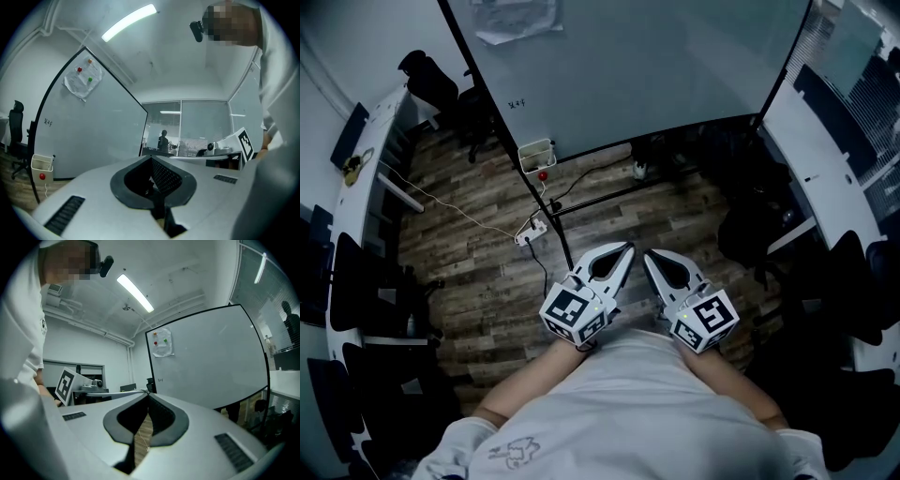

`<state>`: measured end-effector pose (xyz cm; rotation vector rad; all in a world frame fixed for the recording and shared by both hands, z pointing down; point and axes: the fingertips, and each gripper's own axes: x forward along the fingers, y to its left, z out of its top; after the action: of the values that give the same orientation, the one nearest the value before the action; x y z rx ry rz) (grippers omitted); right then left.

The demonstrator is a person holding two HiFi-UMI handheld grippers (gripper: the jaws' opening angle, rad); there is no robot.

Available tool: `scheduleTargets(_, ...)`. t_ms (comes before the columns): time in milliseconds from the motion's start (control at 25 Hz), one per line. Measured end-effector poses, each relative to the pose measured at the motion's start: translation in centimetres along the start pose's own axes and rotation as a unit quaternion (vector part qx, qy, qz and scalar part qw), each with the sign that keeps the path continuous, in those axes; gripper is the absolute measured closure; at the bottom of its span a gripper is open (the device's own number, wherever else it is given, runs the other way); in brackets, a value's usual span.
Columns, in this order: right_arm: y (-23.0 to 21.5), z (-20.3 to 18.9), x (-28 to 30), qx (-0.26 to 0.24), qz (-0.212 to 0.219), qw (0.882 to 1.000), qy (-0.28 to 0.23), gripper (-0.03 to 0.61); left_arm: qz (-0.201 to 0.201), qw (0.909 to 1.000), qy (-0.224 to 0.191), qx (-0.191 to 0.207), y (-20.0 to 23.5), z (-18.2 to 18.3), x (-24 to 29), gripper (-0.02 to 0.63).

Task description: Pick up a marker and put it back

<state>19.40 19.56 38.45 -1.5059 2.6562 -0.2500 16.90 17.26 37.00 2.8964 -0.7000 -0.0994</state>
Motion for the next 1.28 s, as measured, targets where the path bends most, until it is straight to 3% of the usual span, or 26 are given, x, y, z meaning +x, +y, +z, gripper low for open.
scheduleTargets(440,0.1,-0.3,9.1,0.013,0.018,1.000,0.009,0.568,0.013,0.9998,-0.006,0.014,8.8,1.7,-1.5,0.609)
scheduleTargets(800,-0.4,1.6,19.0,0.019,0.000,1.000,-0.019,0.568,-0.011,0.9991,0.001,0.040,17.9,4.9,-1.4,0.609)
scheduleTargets(960,0.5,2.5,23.4,-0.004,-0.007,1.000,-0.021,0.568,-0.018,0.9983,0.006,0.056,21.4,6.3,-2.4,0.609)
scheduleTargets(1280,2.3,1.9,29.2,0.014,0.006,1.000,-0.014,0.568,-0.015,0.9991,0.008,0.038,27.1,7.0,-4.5,0.609)
